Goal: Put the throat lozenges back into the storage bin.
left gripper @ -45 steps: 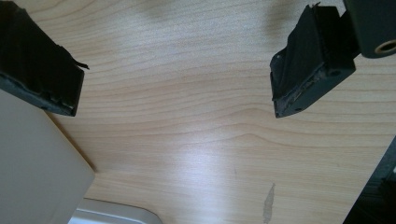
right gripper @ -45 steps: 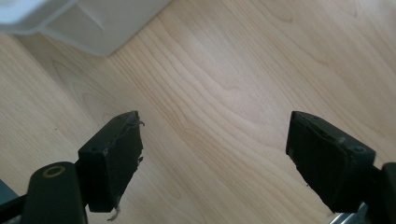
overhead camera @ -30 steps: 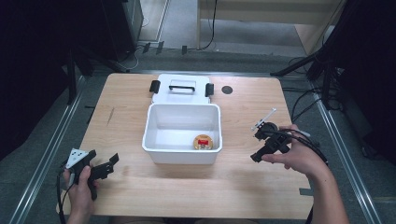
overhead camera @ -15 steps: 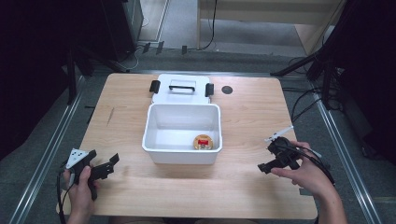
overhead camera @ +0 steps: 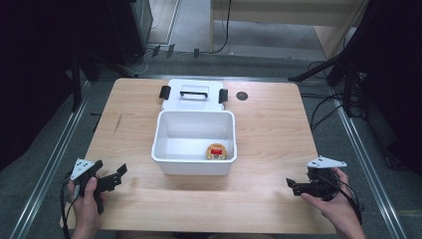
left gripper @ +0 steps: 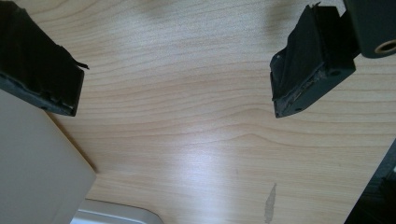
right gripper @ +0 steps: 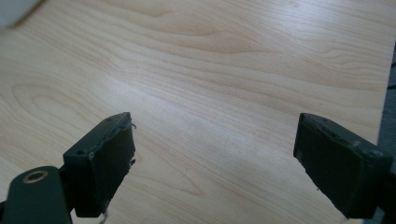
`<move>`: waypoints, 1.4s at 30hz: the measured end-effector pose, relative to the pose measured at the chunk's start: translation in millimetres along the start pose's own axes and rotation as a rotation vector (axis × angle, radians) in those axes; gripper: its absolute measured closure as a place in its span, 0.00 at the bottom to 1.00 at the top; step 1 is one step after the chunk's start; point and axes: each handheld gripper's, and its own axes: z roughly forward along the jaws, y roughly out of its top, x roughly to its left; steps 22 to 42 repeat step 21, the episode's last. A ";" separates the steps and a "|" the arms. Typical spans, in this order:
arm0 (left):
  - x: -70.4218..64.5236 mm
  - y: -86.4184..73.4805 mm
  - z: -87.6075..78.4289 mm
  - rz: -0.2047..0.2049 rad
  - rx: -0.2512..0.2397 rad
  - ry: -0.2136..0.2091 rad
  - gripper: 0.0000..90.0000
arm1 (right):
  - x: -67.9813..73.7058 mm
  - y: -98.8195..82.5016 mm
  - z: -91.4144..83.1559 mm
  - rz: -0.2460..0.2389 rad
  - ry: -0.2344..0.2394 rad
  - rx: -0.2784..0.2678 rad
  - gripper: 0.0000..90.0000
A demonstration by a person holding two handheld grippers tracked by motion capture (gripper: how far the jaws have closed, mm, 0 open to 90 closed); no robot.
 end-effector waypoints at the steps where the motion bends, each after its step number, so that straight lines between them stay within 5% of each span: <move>1: 0.0 0.0 0.0 0.000 0.000 0.000 0.04 | -2.2 -5.3 1.2 0.029 0.002 -0.027 0.12; 9: 0.3 0.1 0.0 -0.001 0.001 -0.002 0.04 | -13.1 -40.7 17.2 0.192 -0.004 -0.263 0.03; 15: 1.5 0.1 0.4 -0.008 0.003 -0.010 0.04 | -19.6 -49.2 17.7 0.239 -0.019 -0.344 0.02; 42: 0.5 0.0 0.5 -0.005 0.002 -0.007 0.04 | -18.2 -50.1 18.9 0.243 -0.025 -0.352 0.02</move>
